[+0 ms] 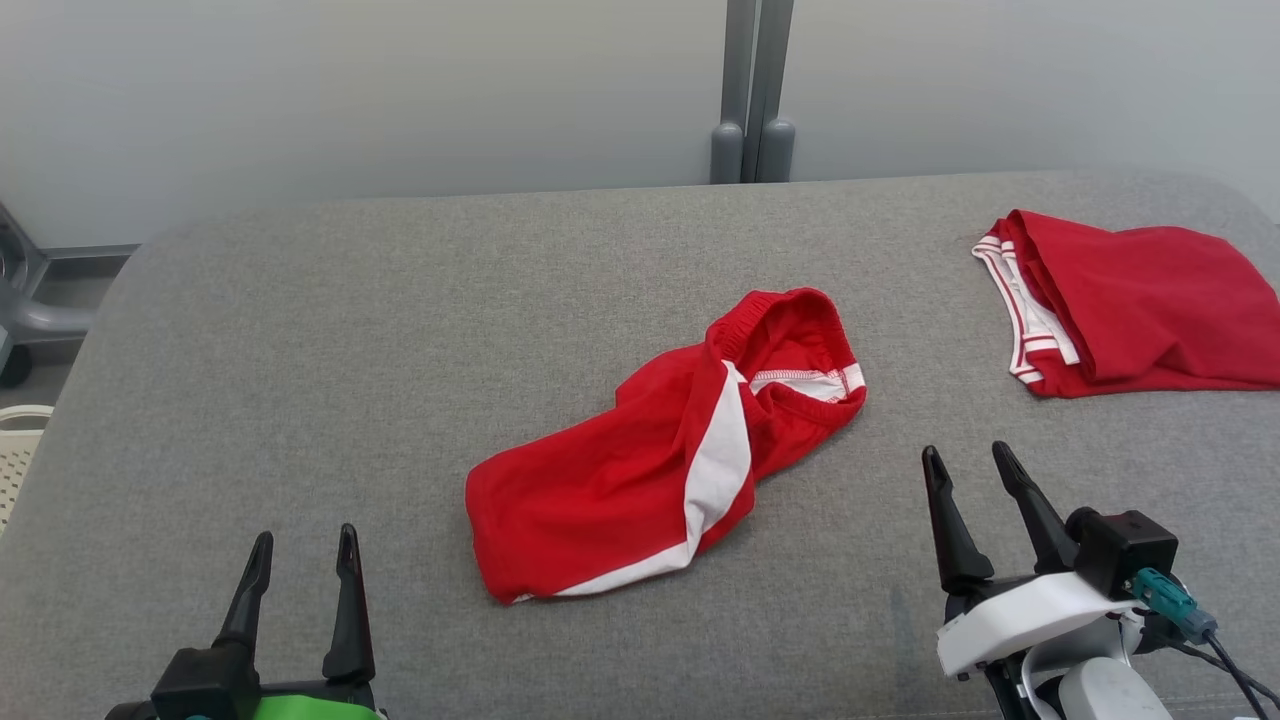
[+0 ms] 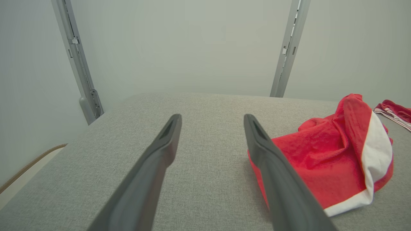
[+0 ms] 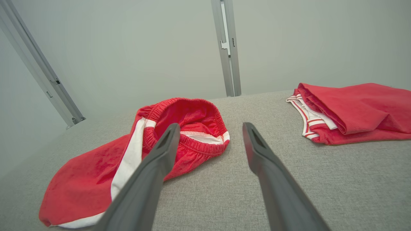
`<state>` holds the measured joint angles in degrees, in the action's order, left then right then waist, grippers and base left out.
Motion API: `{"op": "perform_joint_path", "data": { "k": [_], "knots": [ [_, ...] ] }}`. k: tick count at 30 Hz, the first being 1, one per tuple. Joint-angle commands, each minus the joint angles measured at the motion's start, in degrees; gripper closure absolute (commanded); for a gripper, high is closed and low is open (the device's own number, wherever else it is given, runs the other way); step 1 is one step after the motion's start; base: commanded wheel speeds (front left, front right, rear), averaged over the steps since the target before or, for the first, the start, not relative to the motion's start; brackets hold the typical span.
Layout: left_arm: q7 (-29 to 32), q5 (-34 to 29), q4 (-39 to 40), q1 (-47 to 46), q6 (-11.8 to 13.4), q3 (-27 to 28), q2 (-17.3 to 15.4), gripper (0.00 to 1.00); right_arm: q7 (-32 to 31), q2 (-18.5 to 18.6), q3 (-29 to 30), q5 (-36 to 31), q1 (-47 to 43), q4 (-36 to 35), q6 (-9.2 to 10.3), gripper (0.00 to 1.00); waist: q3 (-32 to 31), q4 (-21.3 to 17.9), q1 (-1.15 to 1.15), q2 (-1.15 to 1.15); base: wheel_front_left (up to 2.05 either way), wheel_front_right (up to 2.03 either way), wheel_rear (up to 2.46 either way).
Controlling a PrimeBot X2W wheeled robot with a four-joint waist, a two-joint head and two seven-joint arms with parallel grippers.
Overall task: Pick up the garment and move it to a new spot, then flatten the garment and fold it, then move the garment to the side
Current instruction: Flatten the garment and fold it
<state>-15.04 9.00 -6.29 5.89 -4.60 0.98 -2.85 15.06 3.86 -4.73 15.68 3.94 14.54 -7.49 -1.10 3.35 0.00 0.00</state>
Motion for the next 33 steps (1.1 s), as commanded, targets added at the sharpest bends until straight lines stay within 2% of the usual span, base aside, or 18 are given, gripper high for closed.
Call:
{"op": "perform_joint_path", "data": {
  "k": [1, 12, 20, 26, 33],
  "knots": [
    [-0.14, -0.61, -0.14, 0.34, 0.03, 0.05, -0.12, 0.00, 0.13, 0.00, -0.01, -0.05, 0.34, 0.17, 0.00, 0.00, 0.00, 0.00, 0.00, 0.00, 0.00, 0.00, 0.00],
    [-0.14, 0.42, -0.46, 0.15, 0.13, 0.26, -0.12, 0.00, 0.13, -0.20, -0.23, -0.16, 0.61, 0.39, 0.00, 0.00, -0.02, -0.05, 0.00, 0.00, 0.00, 0.00, 0.00],
    [-0.14, 1.45, -3.11, -0.37, -1.14, -0.48, -0.35, 0.00, -0.08, 0.75, -2.98, 0.82, 2.70, 2.46, 0.00, 0.00, 0.02, 0.23, 0.00, 0.00, 0.00, 0.00, 0.00],
    [-0.14, 2.92, -8.09, -1.37, -2.34, -2.80, -1.39, 0.00, -0.90, 2.03, -6.33, 2.18, 6.10, 5.15, 0.00, 0.00, 0.25, 0.64, 0.00, 0.00, 0.00, 0.00, 0.00],
    [0.43, 6.03, -15.90, -3.59, -2.83, -8.67, -1.84, 0.00, -2.20, 3.46, -10.81, 4.01, 11.19, 10.56, 0.00, 0.00, 0.82, 1.15, 0.00, 0.00, 0.00, 0.00, 0.00]
  ]
}}
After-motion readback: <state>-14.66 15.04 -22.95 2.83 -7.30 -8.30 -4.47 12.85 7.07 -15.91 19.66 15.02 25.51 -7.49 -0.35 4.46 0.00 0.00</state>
